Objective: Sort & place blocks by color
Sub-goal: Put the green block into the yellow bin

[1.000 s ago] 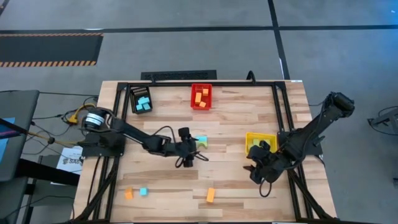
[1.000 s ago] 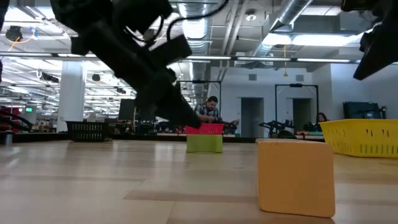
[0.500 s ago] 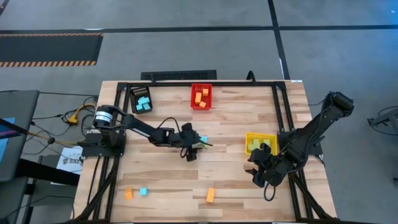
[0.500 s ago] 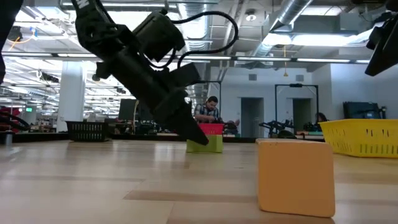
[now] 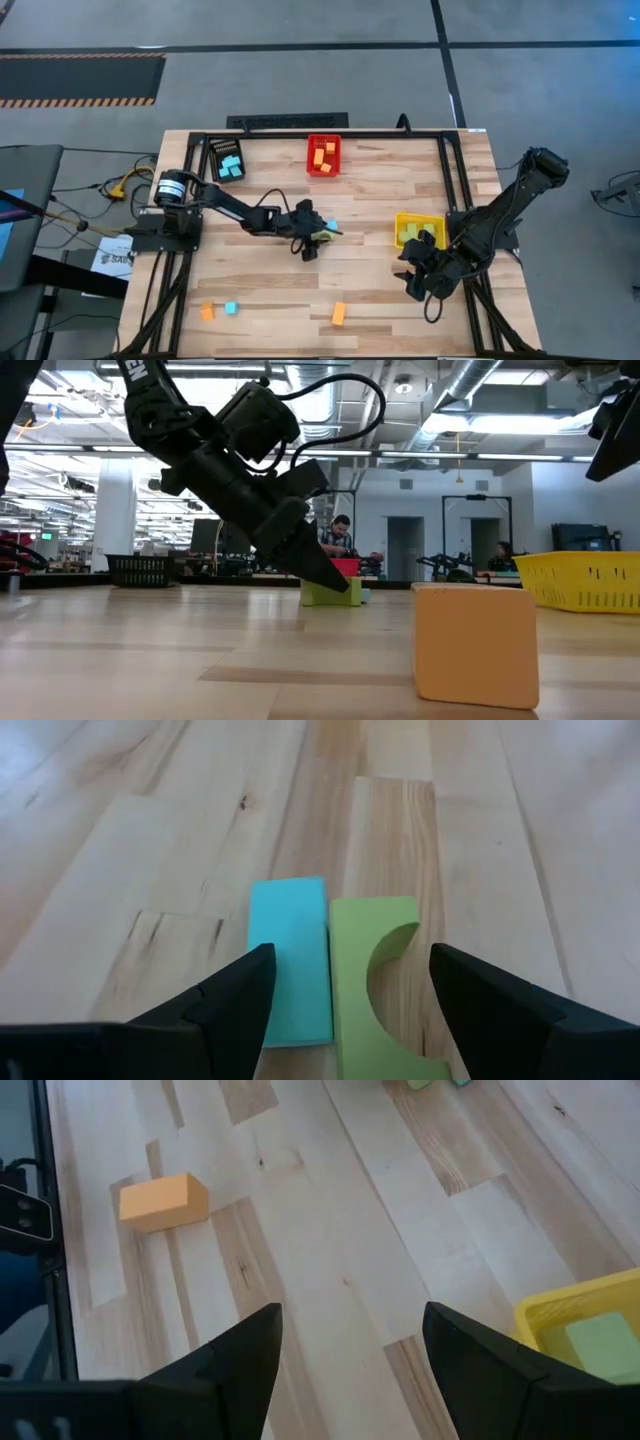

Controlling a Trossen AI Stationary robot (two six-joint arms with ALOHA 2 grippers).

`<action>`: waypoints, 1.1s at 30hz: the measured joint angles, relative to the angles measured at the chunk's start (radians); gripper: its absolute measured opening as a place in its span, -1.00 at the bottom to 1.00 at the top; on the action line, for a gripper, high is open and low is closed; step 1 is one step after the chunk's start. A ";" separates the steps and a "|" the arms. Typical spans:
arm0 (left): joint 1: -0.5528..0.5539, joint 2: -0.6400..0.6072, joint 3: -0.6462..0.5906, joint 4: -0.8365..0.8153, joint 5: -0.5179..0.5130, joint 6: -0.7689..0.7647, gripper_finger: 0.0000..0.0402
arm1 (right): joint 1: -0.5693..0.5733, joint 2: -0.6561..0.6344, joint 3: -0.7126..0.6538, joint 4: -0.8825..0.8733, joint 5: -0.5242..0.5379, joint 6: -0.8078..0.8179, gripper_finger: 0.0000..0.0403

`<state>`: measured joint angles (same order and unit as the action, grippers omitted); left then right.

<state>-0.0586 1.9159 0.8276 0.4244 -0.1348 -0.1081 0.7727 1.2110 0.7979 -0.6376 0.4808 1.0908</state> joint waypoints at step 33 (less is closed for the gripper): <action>-0.063 -0.063 -0.031 -0.134 -0.048 -0.002 0.26 | -0.001 0.000 -0.001 0.005 0.017 -0.001 0.32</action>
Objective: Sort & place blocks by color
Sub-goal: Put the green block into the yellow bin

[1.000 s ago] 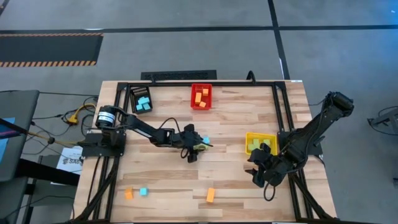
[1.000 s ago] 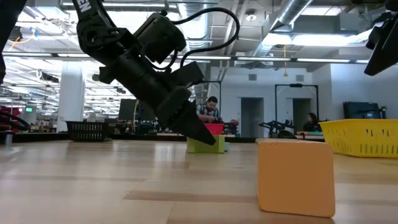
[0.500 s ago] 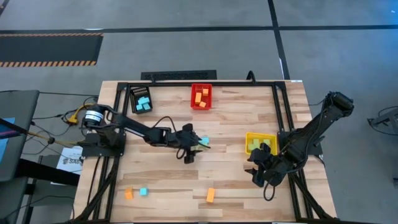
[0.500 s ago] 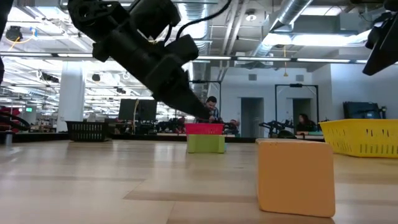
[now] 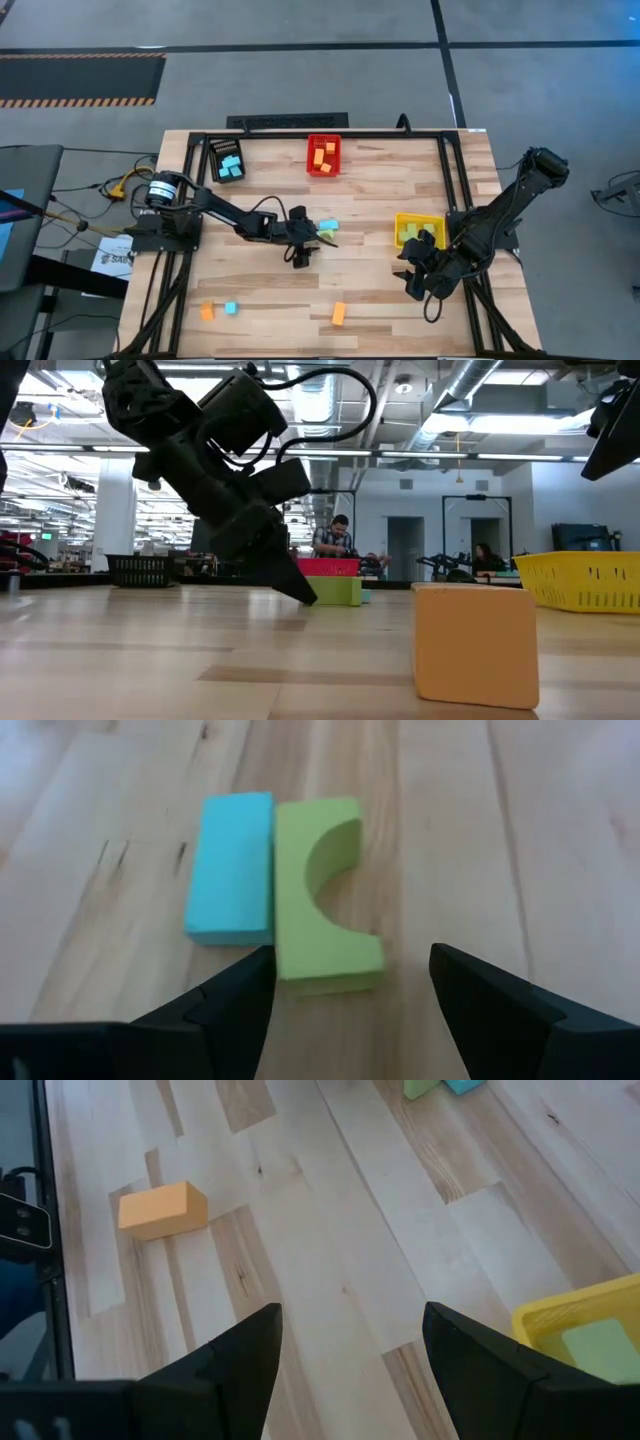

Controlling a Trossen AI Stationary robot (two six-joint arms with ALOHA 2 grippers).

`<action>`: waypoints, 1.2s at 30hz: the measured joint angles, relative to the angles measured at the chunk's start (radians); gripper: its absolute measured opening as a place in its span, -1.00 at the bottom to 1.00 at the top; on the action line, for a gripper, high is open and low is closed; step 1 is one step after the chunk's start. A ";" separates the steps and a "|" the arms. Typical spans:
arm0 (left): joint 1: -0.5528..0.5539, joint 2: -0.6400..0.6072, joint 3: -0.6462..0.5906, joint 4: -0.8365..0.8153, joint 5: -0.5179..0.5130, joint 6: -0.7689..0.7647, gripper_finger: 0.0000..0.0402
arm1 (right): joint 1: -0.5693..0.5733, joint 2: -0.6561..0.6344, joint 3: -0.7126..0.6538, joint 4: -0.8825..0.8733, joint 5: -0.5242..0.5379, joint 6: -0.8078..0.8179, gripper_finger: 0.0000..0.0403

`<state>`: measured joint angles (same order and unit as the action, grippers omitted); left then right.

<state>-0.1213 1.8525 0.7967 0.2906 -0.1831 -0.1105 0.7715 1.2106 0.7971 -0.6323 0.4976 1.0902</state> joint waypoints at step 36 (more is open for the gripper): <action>-0.033 0.109 0.121 0.451 -0.041 -0.050 -0.52 | -0.010 -0.008 0.090 0.171 0.091 -0.287 0.31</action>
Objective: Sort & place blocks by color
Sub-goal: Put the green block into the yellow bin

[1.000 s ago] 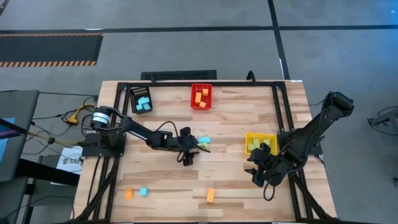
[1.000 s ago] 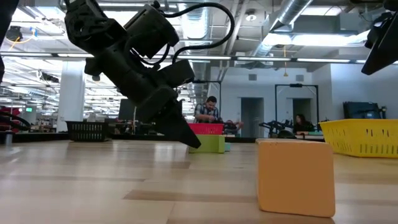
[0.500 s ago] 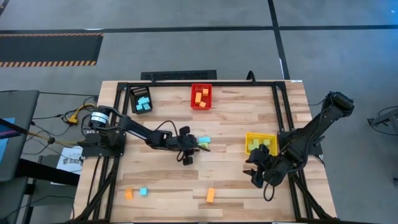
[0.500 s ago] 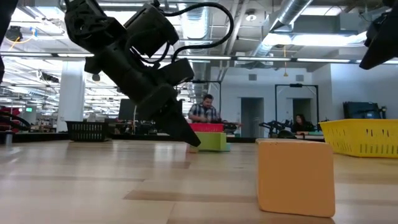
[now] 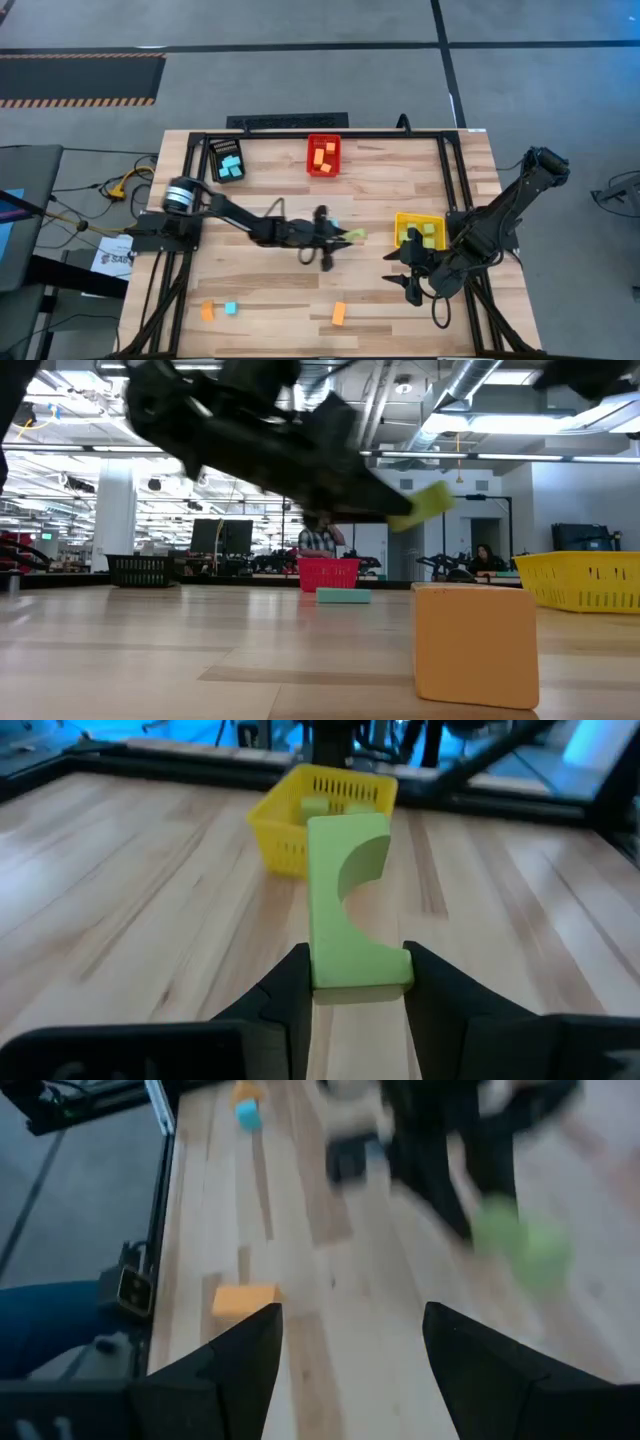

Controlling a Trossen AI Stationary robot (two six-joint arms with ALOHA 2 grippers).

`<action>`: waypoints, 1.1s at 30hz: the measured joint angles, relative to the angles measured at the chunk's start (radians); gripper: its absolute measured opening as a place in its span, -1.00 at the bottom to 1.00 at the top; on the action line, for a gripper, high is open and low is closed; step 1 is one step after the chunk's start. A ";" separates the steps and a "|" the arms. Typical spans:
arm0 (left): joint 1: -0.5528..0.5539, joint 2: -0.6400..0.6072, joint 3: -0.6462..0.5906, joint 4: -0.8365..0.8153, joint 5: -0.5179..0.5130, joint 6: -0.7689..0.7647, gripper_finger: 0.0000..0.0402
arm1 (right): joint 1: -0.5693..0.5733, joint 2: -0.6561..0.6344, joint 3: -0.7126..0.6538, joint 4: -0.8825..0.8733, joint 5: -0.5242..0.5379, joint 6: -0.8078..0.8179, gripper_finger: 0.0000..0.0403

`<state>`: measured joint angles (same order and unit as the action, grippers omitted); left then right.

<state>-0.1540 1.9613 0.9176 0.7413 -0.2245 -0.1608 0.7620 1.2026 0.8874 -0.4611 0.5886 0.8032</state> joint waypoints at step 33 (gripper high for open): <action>0.141 0.530 0.919 -0.296 0.241 0.183 -0.52 | 0.060 -0.092 0.151 -0.017 0.070 -0.191 0.32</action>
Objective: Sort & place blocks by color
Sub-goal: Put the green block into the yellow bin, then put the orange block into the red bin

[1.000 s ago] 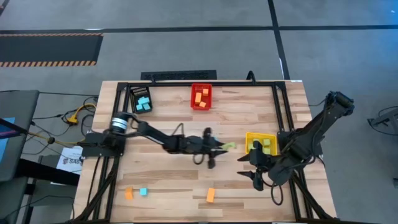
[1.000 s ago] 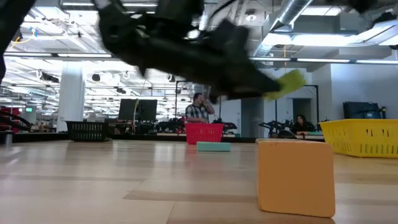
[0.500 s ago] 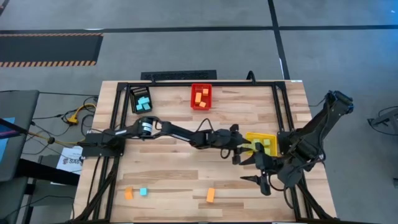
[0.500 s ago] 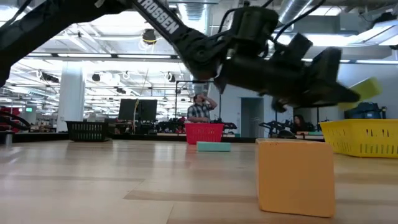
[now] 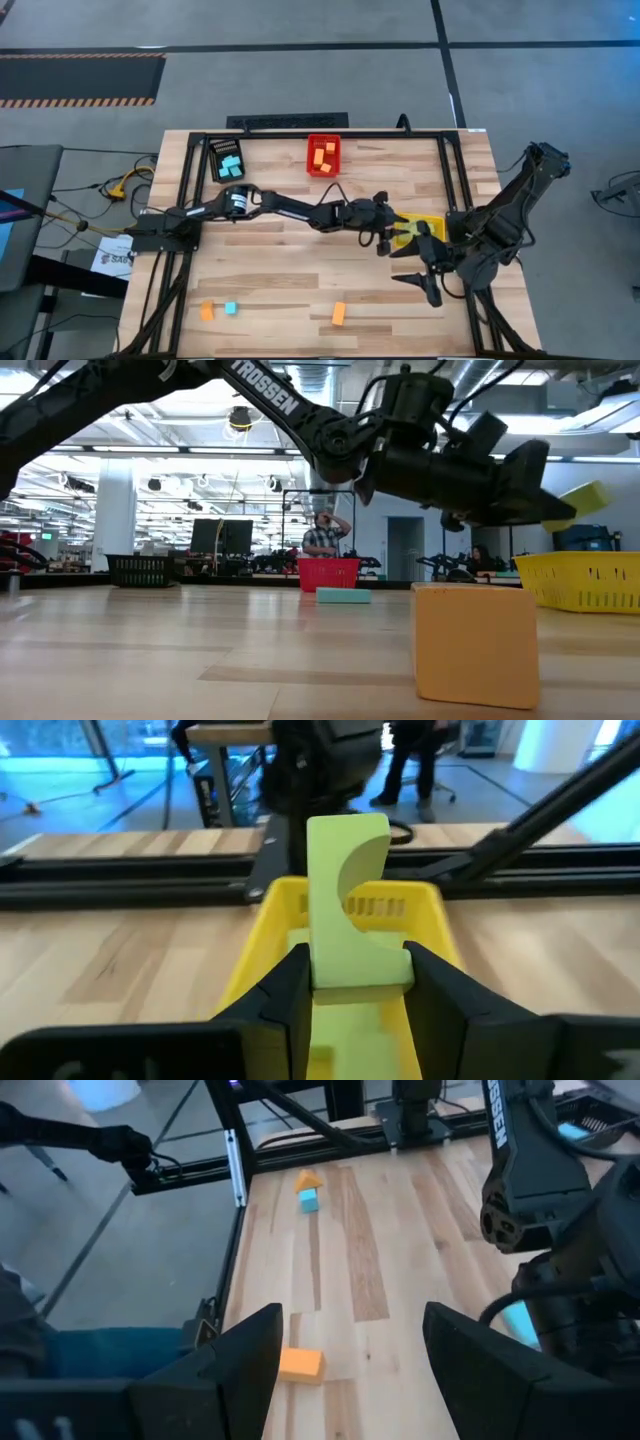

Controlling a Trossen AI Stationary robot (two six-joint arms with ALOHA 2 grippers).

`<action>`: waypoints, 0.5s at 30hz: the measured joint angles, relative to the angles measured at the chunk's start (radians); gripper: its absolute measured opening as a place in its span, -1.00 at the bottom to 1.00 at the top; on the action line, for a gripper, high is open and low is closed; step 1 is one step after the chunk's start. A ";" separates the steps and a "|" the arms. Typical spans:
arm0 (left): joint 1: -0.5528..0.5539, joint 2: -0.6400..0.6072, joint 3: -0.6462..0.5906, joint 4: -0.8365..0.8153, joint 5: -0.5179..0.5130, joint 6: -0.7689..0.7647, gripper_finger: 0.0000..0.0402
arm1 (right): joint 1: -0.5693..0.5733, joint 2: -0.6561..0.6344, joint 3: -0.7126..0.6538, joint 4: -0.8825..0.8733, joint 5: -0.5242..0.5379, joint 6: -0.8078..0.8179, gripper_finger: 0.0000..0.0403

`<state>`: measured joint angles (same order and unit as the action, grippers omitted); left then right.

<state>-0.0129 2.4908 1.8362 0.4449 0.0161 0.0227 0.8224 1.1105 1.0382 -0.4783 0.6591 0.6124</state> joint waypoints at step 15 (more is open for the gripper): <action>0.019 -0.031 -0.002 -0.055 0.080 0.011 0.56 | 0.000 -0.032 0.000 -0.019 0.021 -0.084 0.32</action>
<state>0.0060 2.4600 1.8343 0.3894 0.0961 0.0334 0.8223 1.0788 1.0382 -0.4976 0.6800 0.5281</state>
